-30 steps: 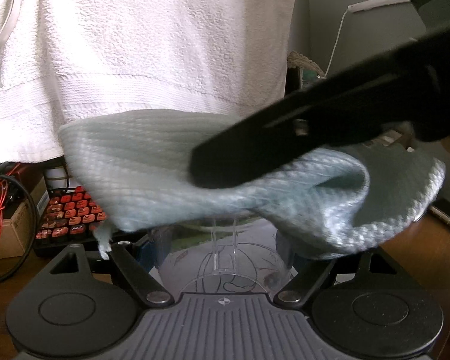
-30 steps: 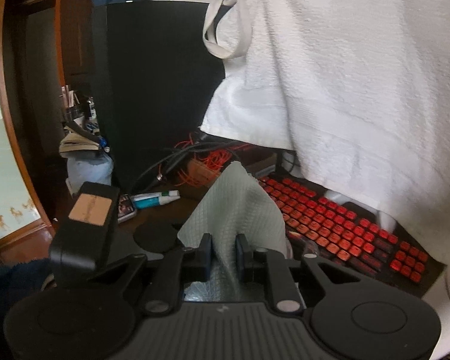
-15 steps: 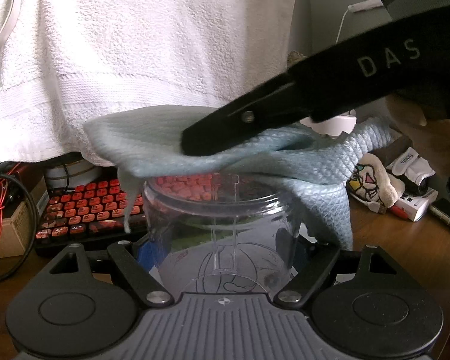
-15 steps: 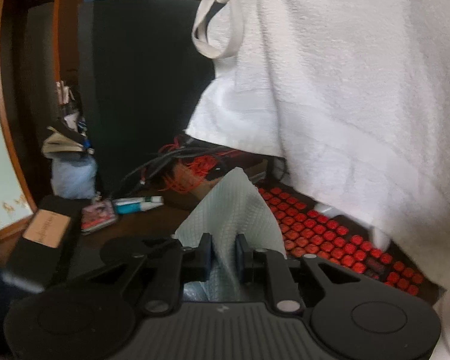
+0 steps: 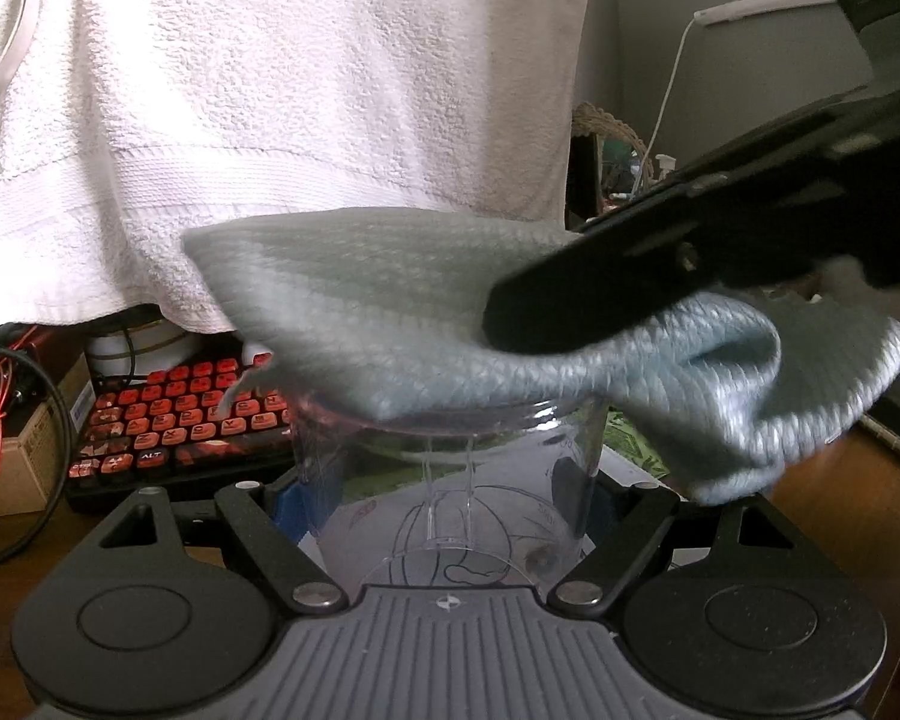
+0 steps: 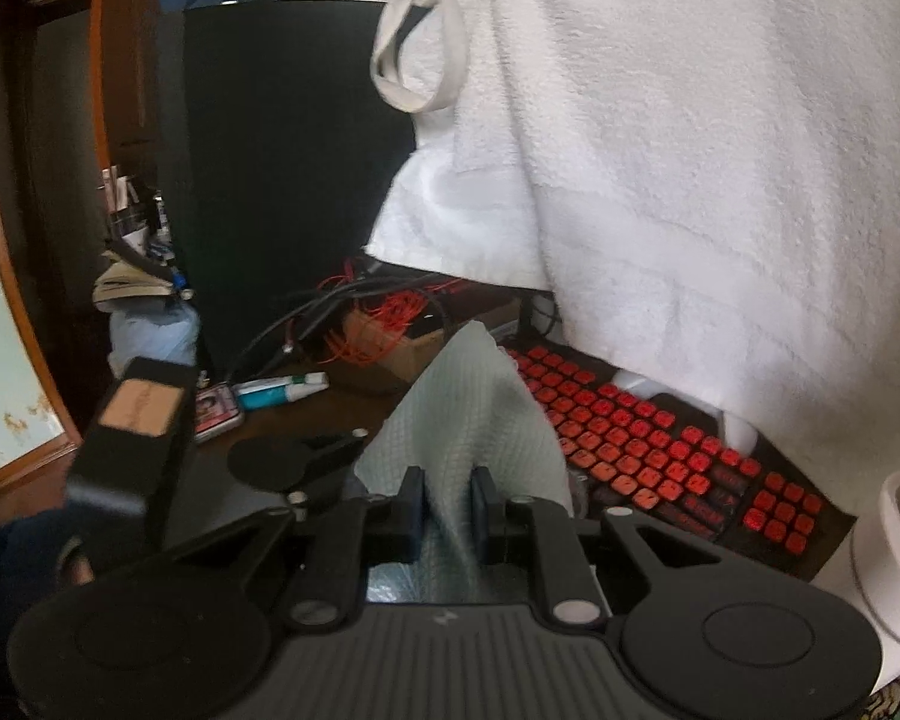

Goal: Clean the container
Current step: 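Wipe the cloth around the jug's base edge with the right gripper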

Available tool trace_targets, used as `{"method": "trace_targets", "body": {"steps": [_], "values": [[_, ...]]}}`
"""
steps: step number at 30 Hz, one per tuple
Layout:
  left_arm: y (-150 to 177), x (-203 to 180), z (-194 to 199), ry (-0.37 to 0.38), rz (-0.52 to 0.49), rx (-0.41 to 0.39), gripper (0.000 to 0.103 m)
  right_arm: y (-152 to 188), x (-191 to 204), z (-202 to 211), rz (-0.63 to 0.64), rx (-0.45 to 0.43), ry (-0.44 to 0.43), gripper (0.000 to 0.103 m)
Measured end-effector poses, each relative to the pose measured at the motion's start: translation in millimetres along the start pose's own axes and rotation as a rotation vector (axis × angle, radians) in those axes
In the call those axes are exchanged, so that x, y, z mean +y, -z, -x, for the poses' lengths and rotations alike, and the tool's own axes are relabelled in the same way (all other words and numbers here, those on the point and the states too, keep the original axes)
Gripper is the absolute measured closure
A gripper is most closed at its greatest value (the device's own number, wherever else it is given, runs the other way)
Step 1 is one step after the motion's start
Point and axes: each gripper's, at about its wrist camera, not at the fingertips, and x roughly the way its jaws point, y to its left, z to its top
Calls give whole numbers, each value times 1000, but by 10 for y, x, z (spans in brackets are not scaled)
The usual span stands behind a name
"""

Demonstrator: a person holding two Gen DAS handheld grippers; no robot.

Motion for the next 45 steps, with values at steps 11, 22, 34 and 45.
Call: {"method": "trace_targets", "body": {"steps": [11,22,34,45], "values": [[5,-6,-3,-2,0,1,20,-114,152,-189,78,-11,-43,88],[6,-6,-5,0,0,1,20,-171,-43,-269,76,-9,16,88],[2,19,-15,5,-1,0,20,-37,-11,-26,46,10,33,88],[2,13,-26,-1,-2,-1,20,-44,114,-70,26,-5,-43,88]]}}
